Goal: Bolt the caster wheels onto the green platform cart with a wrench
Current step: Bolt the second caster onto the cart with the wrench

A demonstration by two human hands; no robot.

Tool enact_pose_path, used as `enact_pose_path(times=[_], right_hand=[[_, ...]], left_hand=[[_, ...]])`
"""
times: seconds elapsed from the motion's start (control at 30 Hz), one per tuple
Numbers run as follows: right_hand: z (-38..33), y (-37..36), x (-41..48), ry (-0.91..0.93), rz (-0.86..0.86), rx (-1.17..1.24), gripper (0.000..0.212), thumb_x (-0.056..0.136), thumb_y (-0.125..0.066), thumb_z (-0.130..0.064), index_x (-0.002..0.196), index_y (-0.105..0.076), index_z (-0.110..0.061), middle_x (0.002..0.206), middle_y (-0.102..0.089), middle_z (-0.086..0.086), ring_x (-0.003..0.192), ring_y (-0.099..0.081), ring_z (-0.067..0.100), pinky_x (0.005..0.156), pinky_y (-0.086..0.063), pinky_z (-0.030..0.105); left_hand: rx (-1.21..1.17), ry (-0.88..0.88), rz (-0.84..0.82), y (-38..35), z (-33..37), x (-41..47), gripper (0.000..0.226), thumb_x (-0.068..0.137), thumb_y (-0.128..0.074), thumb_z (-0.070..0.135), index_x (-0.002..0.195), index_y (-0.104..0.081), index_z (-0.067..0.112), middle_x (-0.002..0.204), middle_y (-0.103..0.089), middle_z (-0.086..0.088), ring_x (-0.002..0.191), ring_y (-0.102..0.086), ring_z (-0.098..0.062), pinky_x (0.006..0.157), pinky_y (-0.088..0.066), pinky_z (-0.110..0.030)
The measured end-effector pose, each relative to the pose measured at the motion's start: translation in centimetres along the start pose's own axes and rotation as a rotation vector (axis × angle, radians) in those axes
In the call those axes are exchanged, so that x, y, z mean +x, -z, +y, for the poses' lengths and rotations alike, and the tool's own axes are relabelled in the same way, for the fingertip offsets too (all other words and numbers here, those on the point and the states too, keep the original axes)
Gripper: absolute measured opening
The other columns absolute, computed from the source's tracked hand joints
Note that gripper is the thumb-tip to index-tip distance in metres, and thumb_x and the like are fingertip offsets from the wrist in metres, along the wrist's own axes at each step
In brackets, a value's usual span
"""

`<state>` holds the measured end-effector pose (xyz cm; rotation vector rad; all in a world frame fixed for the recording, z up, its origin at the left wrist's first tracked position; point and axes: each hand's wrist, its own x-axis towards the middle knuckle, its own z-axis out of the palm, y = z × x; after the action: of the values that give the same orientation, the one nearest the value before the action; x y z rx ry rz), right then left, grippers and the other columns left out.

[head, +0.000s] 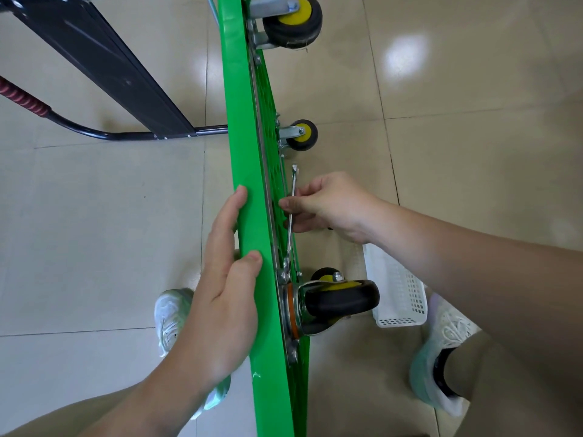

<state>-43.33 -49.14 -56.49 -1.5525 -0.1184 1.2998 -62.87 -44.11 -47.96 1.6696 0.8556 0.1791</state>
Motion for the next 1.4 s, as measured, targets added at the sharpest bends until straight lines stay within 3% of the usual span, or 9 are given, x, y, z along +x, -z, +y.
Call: enact_pose_path(times=[0.13,0.3,0.37,0.47,0.57,0.7,0.97,1.23,1.4], right_hand=[[1.6,0.4,1.3,-0.155,-0.040,0.073,0.040,0.079,-0.080,-0.010,0.111,-0.064,0.008,0.101,-0.074,0.023,0.092,-0.074,0.035,0.082,-0.061,0.038],[3.5,0.3,1.8,-0.334,-0.003,0.101,0.020,0.087,-0.073,-0.007,0.103,-0.068,0.003,0.089,-0.075,0.014,0.075,-0.075,0.022,0.072,-0.060,0.030],[3.0,0.4,1.7,-0.281,0.028,0.100,0.026,0.085,-0.076,-0.010,0.105,-0.068,0.004,0.093,-0.075,0.016,0.077,-0.075,0.025,0.071,-0.060,0.031],[0.2,1.0,0.5,0.007,0.067,0.013,0.019,0.084,-0.077,-0.013,0.096,-0.069,0.000,0.091,-0.074,0.018,0.077,-0.074,0.028,0.074,-0.062,0.035],[-2.9,0.9,-2.3,0.270,0.059,-0.020,0.012,0.083,-0.077,-0.009,0.093,-0.071,-0.004,0.084,-0.077,0.010,0.080,-0.076,0.025,0.072,-0.063,0.034],[-3.4,-0.1,-6.0,0.420,-0.019,-0.135,0.014,0.081,-0.078,-0.006,0.092,-0.070,-0.011,0.077,-0.077,0.006,0.076,-0.075,0.017,0.069,-0.062,0.030],[-1.3,-0.9,-8.9,0.529,-0.068,-0.173,0.021,0.072,-0.085,-0.004,0.084,-0.072,-0.016,0.088,-0.076,0.014,0.086,-0.073,0.035,0.084,-0.061,0.046],[-0.8,-1.1,-7.8,0.508,-0.055,-0.178,0.022,0.072,-0.086,-0.006,0.084,-0.072,-0.016,0.082,-0.076,0.010,0.079,-0.074,0.025,0.081,-0.062,0.041],[-1.3,-0.6,-5.3,0.361,-0.024,-0.132,0.016,0.077,-0.082,-0.010,0.089,-0.071,-0.010,0.078,-0.076,0.009,0.076,-0.075,0.022,0.075,-0.063,0.041]], left_hand=[[-0.007,0.006,0.000,0.0,0.1,0.1,0.066,0.089,-0.034,0.030,0.130,-0.031,0.082,0.145,-0.033,0.051,0.143,-0.025,0.018,0.125,-0.026,-0.038],[-0.023,0.008,-0.009,0.0,-0.2,0.2,0.067,0.088,-0.034,0.030,0.132,-0.031,0.081,0.147,-0.034,0.046,0.147,-0.031,0.006,0.124,-0.028,-0.041],[-0.022,-0.005,-0.004,-0.1,-0.3,0.3,0.067,0.088,-0.034,0.028,0.136,-0.031,0.076,0.147,-0.033,0.048,0.144,-0.027,0.015,0.122,-0.027,-0.032],[-0.024,-0.020,0.011,-0.1,-0.3,0.4,0.067,0.088,-0.034,0.025,0.137,-0.032,0.071,0.148,-0.033,0.048,0.142,-0.024,0.021,0.119,-0.025,-0.026],[-0.027,-0.006,0.006,0.0,-0.5,0.4,0.067,0.088,-0.034,0.029,0.136,-0.032,0.076,0.147,-0.037,0.043,0.144,-0.032,0.010,0.123,-0.029,-0.036],[-0.021,-0.020,0.007,0.0,-0.6,0.3,0.064,0.089,-0.034,0.032,0.138,-0.032,0.074,0.153,-0.037,0.031,0.147,-0.035,-0.001,0.123,-0.031,-0.046],[-0.041,-0.056,0.023,-0.2,-0.6,0.2,0.064,0.089,-0.035,0.029,0.139,-0.033,0.068,0.155,-0.041,0.020,0.145,-0.039,-0.003,0.124,-0.031,-0.047],[-0.048,-0.056,0.025,-0.2,-0.8,0.2,0.064,0.089,-0.035,0.031,0.138,-0.034,0.071,0.155,-0.040,0.022,0.146,-0.039,-0.003,0.124,-0.032,-0.047],[-0.034,-0.042,0.023,-0.2,-0.8,0.3,0.064,0.088,-0.035,0.031,0.138,-0.032,0.072,0.156,-0.036,0.027,0.146,-0.035,0.002,0.124,-0.031,-0.045]])
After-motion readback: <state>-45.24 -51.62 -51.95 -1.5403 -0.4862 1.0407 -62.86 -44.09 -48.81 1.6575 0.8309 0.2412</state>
